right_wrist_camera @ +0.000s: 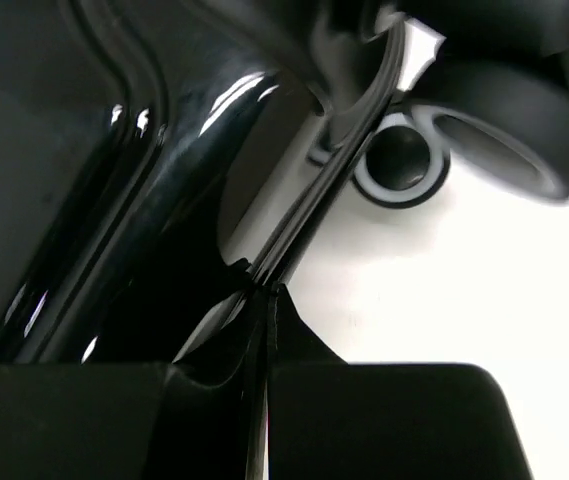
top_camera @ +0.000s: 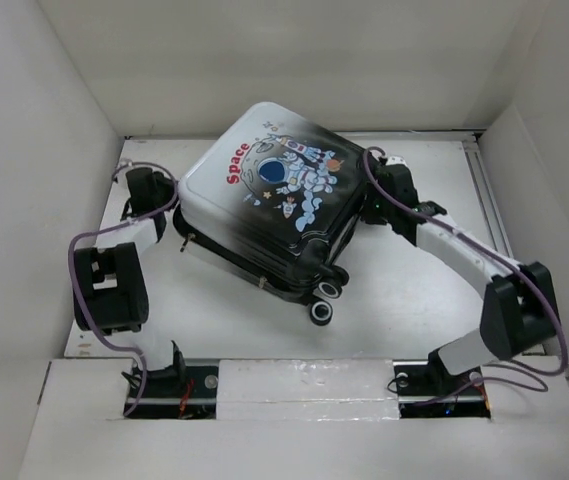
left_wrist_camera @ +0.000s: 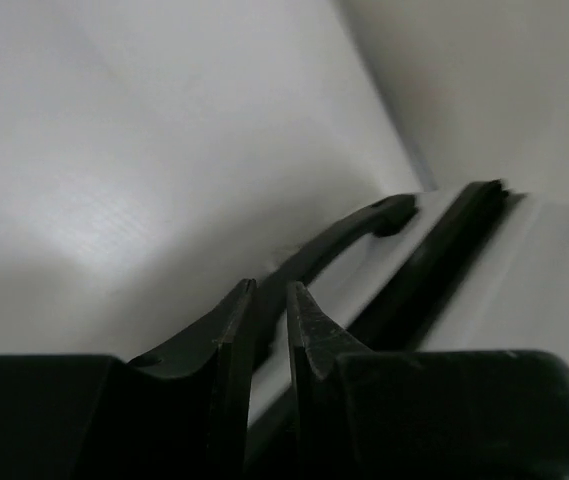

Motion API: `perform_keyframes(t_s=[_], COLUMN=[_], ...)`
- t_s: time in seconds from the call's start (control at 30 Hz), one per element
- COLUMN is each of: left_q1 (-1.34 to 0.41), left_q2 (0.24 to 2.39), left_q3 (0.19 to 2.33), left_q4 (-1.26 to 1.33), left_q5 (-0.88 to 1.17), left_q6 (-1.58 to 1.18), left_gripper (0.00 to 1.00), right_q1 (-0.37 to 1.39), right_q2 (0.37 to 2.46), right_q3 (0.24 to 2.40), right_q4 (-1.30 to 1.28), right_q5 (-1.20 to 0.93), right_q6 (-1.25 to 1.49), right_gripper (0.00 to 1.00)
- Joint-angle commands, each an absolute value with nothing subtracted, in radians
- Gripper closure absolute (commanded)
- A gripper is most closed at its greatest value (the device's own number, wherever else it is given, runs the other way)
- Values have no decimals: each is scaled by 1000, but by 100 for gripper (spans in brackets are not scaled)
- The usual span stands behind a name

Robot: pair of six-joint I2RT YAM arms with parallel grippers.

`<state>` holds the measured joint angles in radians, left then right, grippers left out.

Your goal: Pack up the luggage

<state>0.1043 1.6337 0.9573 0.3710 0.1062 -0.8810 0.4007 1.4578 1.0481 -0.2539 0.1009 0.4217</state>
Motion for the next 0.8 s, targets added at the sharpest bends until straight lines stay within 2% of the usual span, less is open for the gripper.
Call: perform_keyframes(t_s=[0.0,0.07,0.2,0.4,0.53,0.6,0.63,0.67,0.7,0.77], left_q1=[63,0,-130,-458,-687,-771,-796,-816,-842,-842], left_q2=[1562,1502,1413,1249,1094,971,925,878,795,734], left_q3=[800,696,574,402,351,393,408,425,451,471], left_q4=[456,495,520,520,456,299,254,212,183,152], left_q5=[178,146,82,3,-199,-355,-356,-465,-516,-624], left_q6=[-893,-893,-902,-1004,-1089,-1089,-1089,-1071,-1046,-1000], left_gripper=[86,86,87,87,87,87,85,82,68,54], right_q1=[437,437,416,373,327,305,305,296,296,287], right_q2=[1558,1676,1778,1919,2063,2121,2121,2105,2077,1938], right_q3=[1235,1363,1590,1857,2121,2273,2304,2295,2255,2134], right_q4=[-69,-77,-149,-297,-466,-567,-586,-586,-577,-476], right_q5=[-38,-98,-165,-253,-316,-325,-325,-334,-334,-334], right_q6=[413,404,394,371,339,325,309,308,296,296], right_gripper=[100,100,100,100,100,100,100,100,100,100])
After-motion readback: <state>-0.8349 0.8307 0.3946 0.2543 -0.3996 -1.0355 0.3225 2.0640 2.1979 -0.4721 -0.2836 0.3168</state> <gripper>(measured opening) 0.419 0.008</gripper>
